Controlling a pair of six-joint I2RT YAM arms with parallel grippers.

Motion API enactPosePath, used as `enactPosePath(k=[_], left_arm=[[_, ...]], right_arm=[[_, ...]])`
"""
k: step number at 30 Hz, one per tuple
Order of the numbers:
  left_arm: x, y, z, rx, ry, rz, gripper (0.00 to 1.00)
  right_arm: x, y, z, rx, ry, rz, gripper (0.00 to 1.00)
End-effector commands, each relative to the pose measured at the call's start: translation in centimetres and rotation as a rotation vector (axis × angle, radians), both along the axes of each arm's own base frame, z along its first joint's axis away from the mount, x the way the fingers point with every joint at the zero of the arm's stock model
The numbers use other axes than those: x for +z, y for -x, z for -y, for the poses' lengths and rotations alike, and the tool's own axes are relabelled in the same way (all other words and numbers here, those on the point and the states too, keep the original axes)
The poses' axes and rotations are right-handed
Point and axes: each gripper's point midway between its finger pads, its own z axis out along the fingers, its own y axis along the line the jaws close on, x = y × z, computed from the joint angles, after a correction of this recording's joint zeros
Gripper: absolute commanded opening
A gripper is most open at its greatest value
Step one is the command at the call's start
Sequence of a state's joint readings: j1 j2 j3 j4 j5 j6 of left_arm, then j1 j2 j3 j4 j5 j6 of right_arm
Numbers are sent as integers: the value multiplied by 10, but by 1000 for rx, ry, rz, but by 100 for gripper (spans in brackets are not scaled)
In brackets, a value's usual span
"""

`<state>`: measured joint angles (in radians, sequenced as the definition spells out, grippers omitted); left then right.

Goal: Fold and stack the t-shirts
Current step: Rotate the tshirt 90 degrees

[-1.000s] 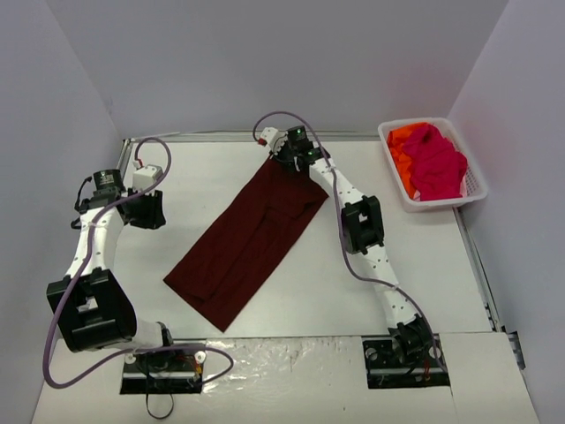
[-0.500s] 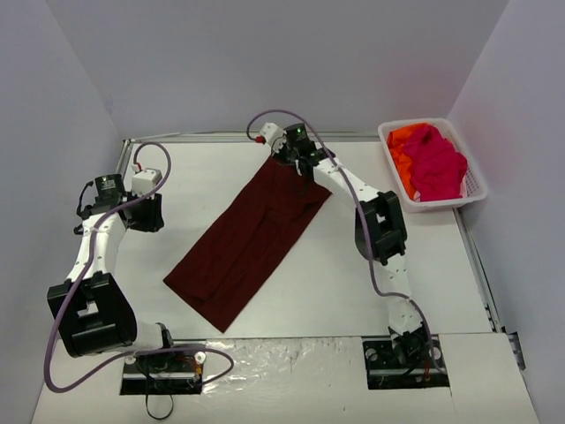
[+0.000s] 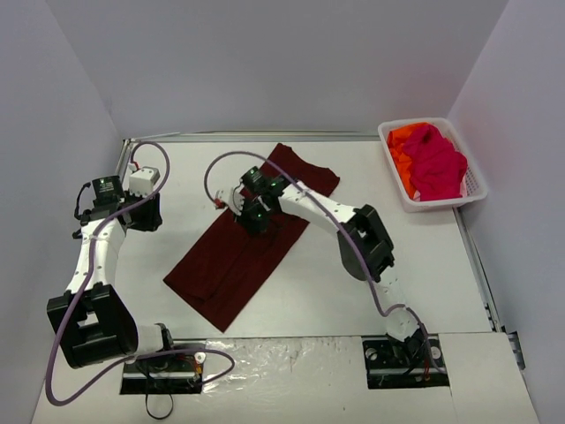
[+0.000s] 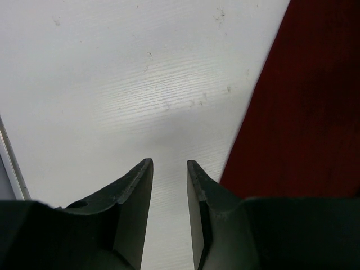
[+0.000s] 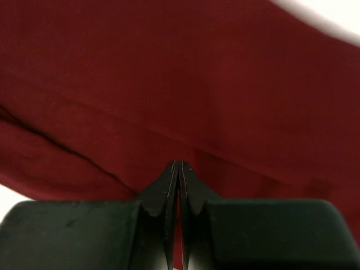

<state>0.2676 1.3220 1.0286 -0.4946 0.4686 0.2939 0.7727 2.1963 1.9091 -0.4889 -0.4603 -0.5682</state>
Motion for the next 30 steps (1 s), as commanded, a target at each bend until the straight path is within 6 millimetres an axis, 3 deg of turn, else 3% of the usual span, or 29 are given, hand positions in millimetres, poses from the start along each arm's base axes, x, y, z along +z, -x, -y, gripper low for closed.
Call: enactPosePath(k=[1,5,11,18,20,21,26,30], left_arm=[[18,0,0,9,-18,65,29],[17,2,1,5,-18,64,29],[20,4,2,-1,-15,73,30],[18,3,4,-10,-5,70,29],[19,3,4,-9,-5,71,30],[19,2,4,-9,-5,71,30],[23,2,6,-13,5,77,30],[22,1,7,-16,8,76,30]], right_arm=[[-36,51,-3,67,97,-162,0],[-57,82,-26,137,134,-185,0],[-80,104,-24,155,185,-235,0],[-115,133,17,137,320,-328,0],[-125,151,44,133,383,-371,0],[-120,148,43,131,377,-361,0],[-124,163,87,97,452,-407,0],[-126,156,115,54,490,-424,0]])
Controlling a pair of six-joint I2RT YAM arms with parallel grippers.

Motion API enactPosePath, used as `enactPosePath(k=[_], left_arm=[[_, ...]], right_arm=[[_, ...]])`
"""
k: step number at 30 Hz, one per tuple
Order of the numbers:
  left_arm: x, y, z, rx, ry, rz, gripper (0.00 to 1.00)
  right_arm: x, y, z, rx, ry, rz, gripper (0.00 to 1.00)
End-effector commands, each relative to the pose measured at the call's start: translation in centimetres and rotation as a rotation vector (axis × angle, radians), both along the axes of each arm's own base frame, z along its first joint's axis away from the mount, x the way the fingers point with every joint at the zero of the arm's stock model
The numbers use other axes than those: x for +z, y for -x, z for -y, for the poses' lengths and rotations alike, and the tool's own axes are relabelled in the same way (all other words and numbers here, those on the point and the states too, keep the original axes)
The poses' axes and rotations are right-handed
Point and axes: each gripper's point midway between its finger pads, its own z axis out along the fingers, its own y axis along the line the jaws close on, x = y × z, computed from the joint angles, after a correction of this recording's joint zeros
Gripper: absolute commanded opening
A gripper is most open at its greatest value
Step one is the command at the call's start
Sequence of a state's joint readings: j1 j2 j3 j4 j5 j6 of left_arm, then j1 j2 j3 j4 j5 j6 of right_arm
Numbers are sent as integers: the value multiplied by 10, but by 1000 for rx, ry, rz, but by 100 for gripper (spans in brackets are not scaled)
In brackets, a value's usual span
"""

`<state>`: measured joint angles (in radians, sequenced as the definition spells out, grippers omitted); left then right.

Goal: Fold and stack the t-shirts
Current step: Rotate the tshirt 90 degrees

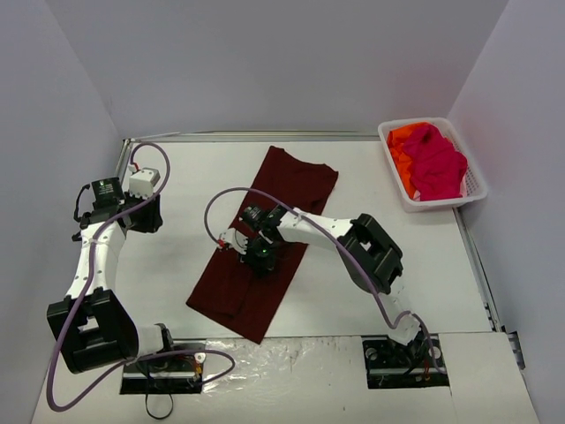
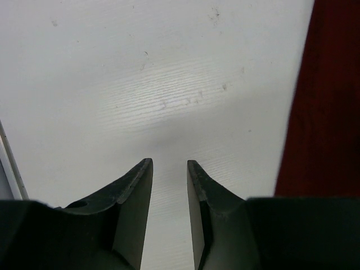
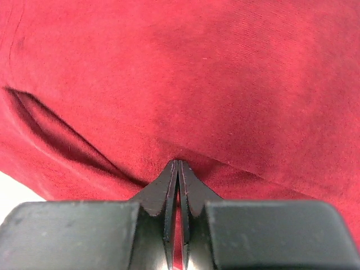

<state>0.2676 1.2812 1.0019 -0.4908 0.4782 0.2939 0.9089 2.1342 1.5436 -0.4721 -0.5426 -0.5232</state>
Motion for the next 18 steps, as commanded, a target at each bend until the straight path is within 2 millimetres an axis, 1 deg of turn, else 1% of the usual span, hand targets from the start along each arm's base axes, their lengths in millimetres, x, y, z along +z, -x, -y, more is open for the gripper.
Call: enactPosePath(k=[1,4,5,7,8,11,14,15,17,18], left_arm=[[19,-5,4,-13,9,56,30],[18,-5,5,-15,14,54,30],[18,-4,5,-15,15,51,30],[17,-5,5,-18,16,52,30],[17,-5,6,-20,19,51,30],[16,-5,7,-24,25,45,30],[15,-6,9,-31,32,42,30],[15,-5,9,-32,34,40,30],[15,-5,10,-34,36,39,30],[14,-5,10,-35,37,36,30]], right_arm=[[-45,17,98,-57,347,-124,0],[-49,1,116,-89,377,-117,0],[-48,-9,123,-119,374,-120,0],[-48,-23,132,-145,383,-101,0],[-46,-33,138,-169,378,-98,0],[-47,-50,151,-201,389,-81,0],[-45,-63,155,-215,391,-71,0],[-46,-70,157,-220,392,-63,0],[-46,-78,162,-224,412,-47,0],[-47,-86,164,-234,412,-43,0]])
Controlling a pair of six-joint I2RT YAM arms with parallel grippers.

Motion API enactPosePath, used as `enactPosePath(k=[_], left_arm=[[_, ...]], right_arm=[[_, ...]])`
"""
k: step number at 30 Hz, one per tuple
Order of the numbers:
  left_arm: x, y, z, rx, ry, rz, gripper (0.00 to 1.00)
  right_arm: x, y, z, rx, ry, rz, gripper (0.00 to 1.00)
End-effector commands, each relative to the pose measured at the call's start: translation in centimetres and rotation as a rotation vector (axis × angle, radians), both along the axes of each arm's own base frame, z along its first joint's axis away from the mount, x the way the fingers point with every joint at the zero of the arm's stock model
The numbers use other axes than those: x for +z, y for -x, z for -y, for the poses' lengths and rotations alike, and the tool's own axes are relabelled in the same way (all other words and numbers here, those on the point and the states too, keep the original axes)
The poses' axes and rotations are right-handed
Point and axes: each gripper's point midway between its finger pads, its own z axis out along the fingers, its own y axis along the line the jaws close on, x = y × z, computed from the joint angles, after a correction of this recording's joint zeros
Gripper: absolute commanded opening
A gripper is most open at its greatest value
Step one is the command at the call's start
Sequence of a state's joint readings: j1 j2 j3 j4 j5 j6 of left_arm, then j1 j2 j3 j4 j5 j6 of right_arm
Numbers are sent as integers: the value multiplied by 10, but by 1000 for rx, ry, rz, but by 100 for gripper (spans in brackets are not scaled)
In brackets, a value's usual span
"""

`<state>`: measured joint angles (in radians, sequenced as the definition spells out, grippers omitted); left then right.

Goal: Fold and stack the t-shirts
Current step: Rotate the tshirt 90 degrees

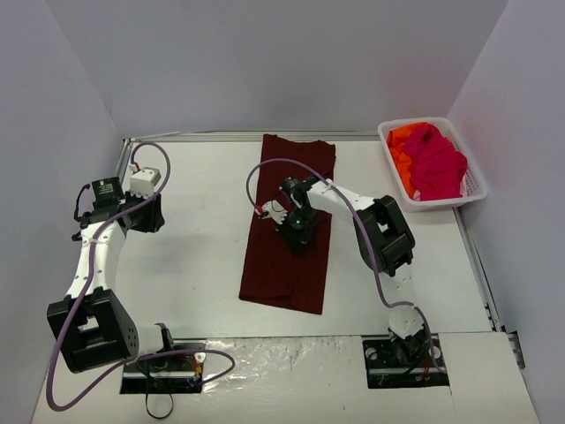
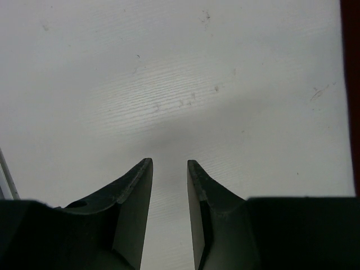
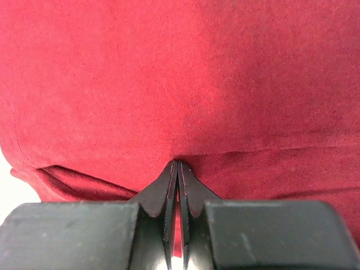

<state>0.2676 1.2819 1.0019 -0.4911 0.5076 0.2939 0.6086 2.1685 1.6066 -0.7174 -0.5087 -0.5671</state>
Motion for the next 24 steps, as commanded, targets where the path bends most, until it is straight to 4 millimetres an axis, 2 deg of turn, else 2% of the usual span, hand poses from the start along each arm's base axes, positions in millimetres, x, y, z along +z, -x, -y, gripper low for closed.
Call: enactPosePath(k=[1,9,13,17,19,21,24], left_arm=[[12,-5,5,-15,17,28,30],[5,-7,14,-45,18,8,30],[2,-9,20,-63,-12,-1,31],[0,-10,26,-82,-29,-8,31],[-2,-10,29,-95,-33,-14,31],[-2,-9,30,-100,-35,-18,31],[0,-8,34,-119,-33,-10,31]], right_arm=[[-46,-18,55,46,256,34,0],[-50,-64,67,-21,267,77,0],[-40,-86,57,-39,229,124,0],[-41,-94,52,-45,218,125,0],[-39,-92,50,-44,207,110,0],[-31,-86,49,-37,194,96,0],[0,-72,42,-19,151,82,0]])
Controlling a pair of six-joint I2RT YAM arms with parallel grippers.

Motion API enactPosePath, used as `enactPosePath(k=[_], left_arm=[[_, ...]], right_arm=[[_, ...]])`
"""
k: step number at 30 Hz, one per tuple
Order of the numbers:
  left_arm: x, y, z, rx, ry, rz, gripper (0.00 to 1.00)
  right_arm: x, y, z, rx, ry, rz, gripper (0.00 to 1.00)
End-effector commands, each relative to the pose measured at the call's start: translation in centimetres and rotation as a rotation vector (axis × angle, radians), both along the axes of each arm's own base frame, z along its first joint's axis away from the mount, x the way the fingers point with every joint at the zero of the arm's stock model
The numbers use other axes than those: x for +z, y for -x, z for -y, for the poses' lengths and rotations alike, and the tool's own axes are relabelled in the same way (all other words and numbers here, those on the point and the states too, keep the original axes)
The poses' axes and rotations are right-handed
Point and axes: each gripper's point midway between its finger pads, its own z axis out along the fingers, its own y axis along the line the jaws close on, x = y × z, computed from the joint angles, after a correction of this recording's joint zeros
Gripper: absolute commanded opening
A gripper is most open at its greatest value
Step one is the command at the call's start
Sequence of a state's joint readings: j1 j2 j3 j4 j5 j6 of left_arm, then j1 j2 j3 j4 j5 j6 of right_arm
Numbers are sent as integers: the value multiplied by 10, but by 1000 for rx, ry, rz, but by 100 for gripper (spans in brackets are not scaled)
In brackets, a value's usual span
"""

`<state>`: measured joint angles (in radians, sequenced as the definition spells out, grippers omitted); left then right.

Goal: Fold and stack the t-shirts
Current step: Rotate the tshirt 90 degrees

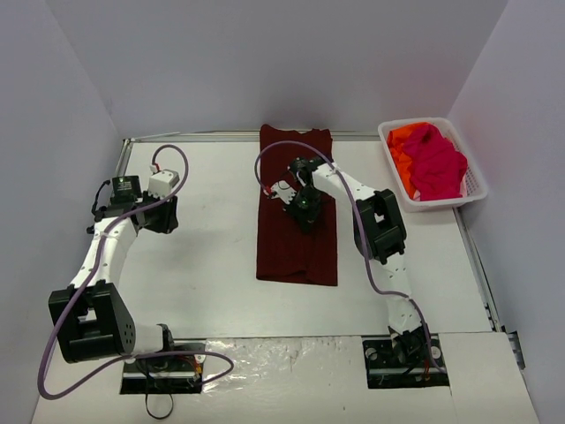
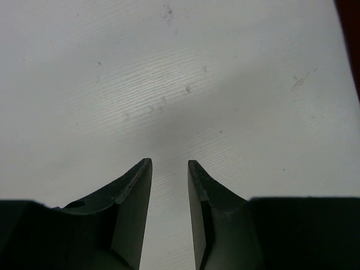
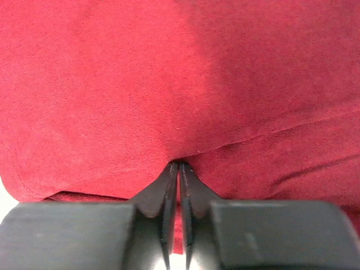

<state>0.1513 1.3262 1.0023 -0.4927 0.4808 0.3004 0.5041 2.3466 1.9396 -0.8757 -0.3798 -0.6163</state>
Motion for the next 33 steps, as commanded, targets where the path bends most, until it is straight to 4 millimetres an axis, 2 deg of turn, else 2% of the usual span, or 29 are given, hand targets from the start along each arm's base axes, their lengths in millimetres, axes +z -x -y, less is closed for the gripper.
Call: enactPosePath(k=[1,2,3,4,6,7,8,10,11,12,13,15,16,17,18,19,20,22,24,25,27,28,30,31,33], left_arm=[[16,-5,2,-24,-16,41,31],[18,-4,7,-41,-8,45,33],[19,-3,9,-53,-6,46,34],[23,-1,12,-74,-6,55,35],[27,0,15,-88,-4,70,36],[32,0,16,-96,-12,89,37],[33,0,17,-101,-20,94,38],[37,2,20,-114,-25,101,40],[42,1,21,-118,-27,110,44],[44,2,25,-129,-25,109,46],[46,2,28,-145,-26,112,46],[48,8,42,-200,-26,97,47],[49,12,49,-250,-28,95,48],[49,16,56,-289,-30,87,48],[44,30,79,-382,-29,53,48],[41,35,90,-437,-44,51,48],[38,38,96,-462,-76,47,47],[29,45,120,-536,-180,82,47],[20,47,136,-570,-251,126,47],[17,54,155,-622,-280,145,46],[6,53,161,-631,-342,160,43],[1,60,173,-678,-362,172,43],[-6,58,180,-689,-426,212,43],[-17,63,182,-706,-444,203,43],[-28,74,198,-763,-452,214,43]], right_arm=[[7,10,10,52,37,-3,4],[31,12,6,60,12,29,12],[43,19,8,64,11,26,18],[71,19,7,65,-16,73,21],[99,25,9,63,-34,106,33],[127,26,10,59,-61,163,36],[139,25,13,46,-60,194,43],[161,29,17,45,-84,247,48],[180,34,20,47,-109,291,53],[186,34,24,39,-127,313,55],[189,45,33,29,-132,320,55],[184,46,42,6,-145,359,56],[162,62,64,-37,-86,334,56],[152,58,70,-54,-69,370,56],[140,62,81,-74,-37,371,56],[131,65,97,-116,-7,373,55],[105,78,109,-132,20,323,53],[82,89,126,-200,0,257,52],[77,84,130,-250,-60,245,51],[75,82,132,-279,-87,233,51],[75,74,136,-346,-177,215,51],[74,72,140,-368,-180,208,51],[73,67,154,-418,-169,220,52],[71,67,158,-431,-171,221,52],[64,67,166,-466,-159,212,53]])
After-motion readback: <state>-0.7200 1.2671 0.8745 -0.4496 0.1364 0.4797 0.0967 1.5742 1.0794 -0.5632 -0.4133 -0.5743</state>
